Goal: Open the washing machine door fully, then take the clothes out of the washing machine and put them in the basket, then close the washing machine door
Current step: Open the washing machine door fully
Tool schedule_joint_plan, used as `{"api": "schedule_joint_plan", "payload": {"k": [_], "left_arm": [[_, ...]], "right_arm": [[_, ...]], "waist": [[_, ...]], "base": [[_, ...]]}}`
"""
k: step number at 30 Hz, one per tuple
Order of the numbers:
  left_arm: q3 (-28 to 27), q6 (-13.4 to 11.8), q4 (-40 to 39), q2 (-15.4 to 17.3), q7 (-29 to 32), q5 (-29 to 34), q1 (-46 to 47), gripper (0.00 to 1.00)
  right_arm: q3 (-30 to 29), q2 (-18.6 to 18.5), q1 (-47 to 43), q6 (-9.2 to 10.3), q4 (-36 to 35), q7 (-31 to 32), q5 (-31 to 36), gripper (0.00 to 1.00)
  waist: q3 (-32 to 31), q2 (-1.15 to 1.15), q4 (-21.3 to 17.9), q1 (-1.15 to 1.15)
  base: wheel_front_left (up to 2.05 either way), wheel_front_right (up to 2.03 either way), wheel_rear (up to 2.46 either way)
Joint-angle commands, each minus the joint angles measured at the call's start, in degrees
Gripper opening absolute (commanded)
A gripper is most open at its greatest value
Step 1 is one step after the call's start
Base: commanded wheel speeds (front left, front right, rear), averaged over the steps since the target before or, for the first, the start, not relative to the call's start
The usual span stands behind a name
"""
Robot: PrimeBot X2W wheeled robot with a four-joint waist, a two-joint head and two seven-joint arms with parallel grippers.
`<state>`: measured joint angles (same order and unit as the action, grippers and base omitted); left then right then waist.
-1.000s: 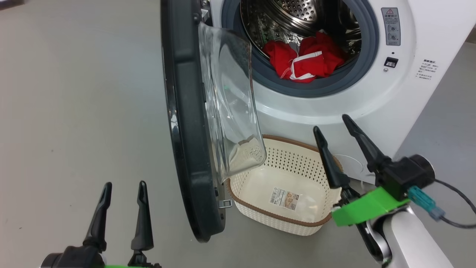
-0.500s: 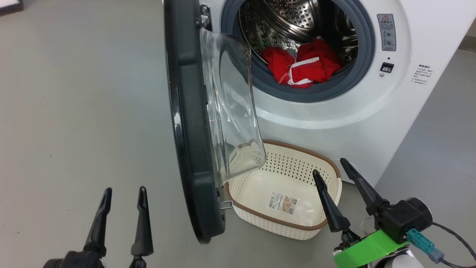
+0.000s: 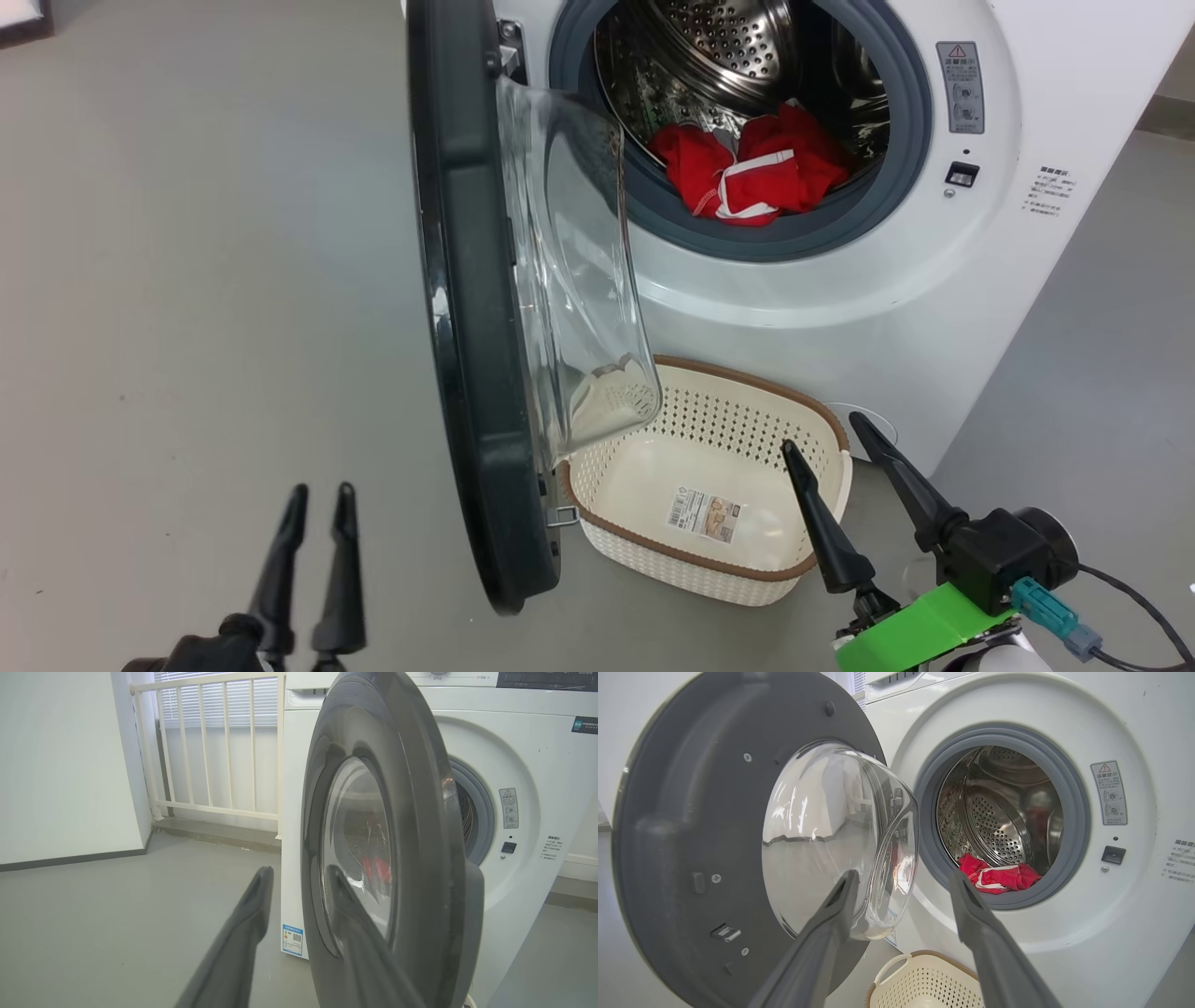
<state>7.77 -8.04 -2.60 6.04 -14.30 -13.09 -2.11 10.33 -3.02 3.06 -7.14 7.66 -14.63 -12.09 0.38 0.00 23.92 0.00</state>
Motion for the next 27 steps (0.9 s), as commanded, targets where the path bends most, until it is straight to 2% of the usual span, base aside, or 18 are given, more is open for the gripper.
{"api": "schedule_joint_plan", "payload": {"k": [1, 6, 12, 19, 27], "left_arm": [[-1.69, 0.20, -1.43, 0.68, -0.50, 0.65, 1.75, 0.00], [-1.40, -0.08, -4.72, 1.59, -0.58, 2.56, 3.05, 0.00], [-0.40, -0.77, -12.47, 2.56, -0.66, 6.19, 3.98, 0.00], [4.21, 2.69, -18.34, 3.07, -0.68, 7.55, 7.14, 0.00], [11.85, 7.11, -16.99, 1.75, 2.84, 7.72, 12.05, 0.00]], "right_arm": [[1.52, 0.13, 1.32, -0.35, -1.14, -0.37, 0.06, 1.00], [2.00, 0.13, 1.39, -0.35, -0.23, -0.37, -0.17, 1.00], [2.38, 0.14, 1.67, -0.35, 0.21, -0.37, -0.94, 1.00], [2.41, 0.14, 1.84, -0.35, 0.28, -0.37, -0.99, 1.00], [2.79, 0.14, 2.23, -0.35, 0.26, -0.37, -1.10, 1.00]], "waist": [[-0.09, 0.00, -0.03, 0.00], [-0.26, 0.00, -0.25, 0.00], [-0.27, 0.00, -0.86, 0.00], [-0.01, 0.00, -1.01, 0.00], [0.70, 0.00, -1.59, 0.00]], "base": [[0.00, 0.00, 0.00], [0.00, 0.00, 0.00], [0.00, 0.00, 0.00], [0.00, 0.00, 0.00], [0.00, 0.00, 0.00]]}}
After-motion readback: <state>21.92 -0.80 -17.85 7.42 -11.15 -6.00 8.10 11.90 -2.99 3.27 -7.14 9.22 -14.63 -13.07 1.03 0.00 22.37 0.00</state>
